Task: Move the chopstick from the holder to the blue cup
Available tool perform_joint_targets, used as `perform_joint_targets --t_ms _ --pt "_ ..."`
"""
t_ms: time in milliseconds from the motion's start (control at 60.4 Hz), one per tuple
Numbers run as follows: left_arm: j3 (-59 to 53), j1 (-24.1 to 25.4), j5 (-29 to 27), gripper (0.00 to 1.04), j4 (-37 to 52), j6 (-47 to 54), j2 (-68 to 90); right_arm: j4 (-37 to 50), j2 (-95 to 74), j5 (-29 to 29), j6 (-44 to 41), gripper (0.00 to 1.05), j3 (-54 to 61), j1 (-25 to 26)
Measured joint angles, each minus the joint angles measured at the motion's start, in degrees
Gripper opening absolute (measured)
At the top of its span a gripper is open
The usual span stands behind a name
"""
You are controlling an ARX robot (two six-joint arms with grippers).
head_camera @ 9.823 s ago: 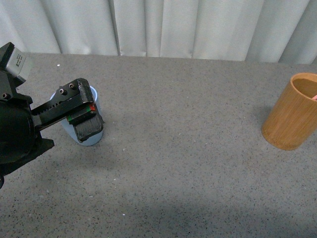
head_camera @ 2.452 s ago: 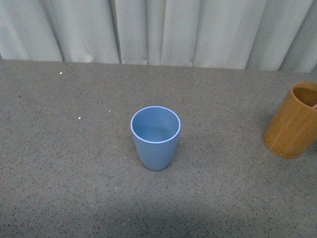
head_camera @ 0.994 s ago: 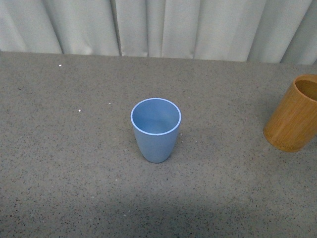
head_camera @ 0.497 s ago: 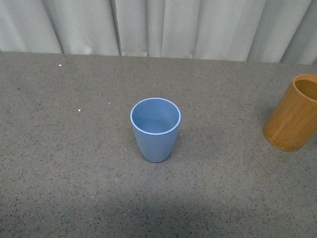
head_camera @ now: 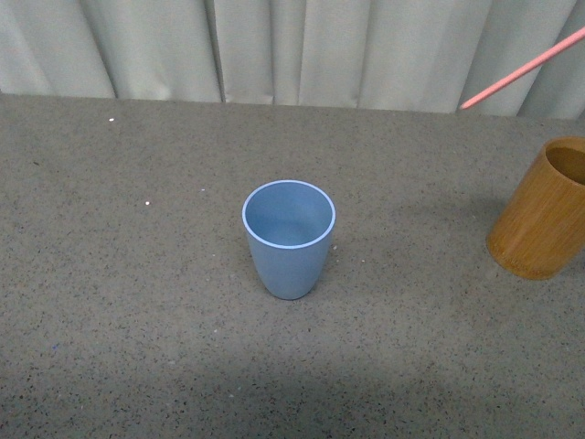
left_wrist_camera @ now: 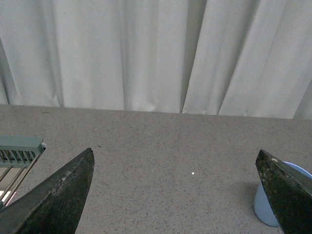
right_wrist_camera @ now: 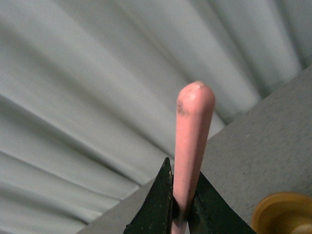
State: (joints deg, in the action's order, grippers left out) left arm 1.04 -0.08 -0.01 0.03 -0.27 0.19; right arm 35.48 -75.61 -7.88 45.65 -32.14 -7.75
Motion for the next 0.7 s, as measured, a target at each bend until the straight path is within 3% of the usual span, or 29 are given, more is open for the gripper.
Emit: perform_joint_targets --t_ms 248,696 --pt "0.0 0.0 0.02 0.98 0.0 0.0 0.0 6.23 -6.51 -0.15 5.05 0.03 0.94 -7.08" --pt "0.0 0.0 0.0 0.98 0.0 0.0 0.0 11.28 -14.71 1.11 8.83 0.03 0.94 -9.55"
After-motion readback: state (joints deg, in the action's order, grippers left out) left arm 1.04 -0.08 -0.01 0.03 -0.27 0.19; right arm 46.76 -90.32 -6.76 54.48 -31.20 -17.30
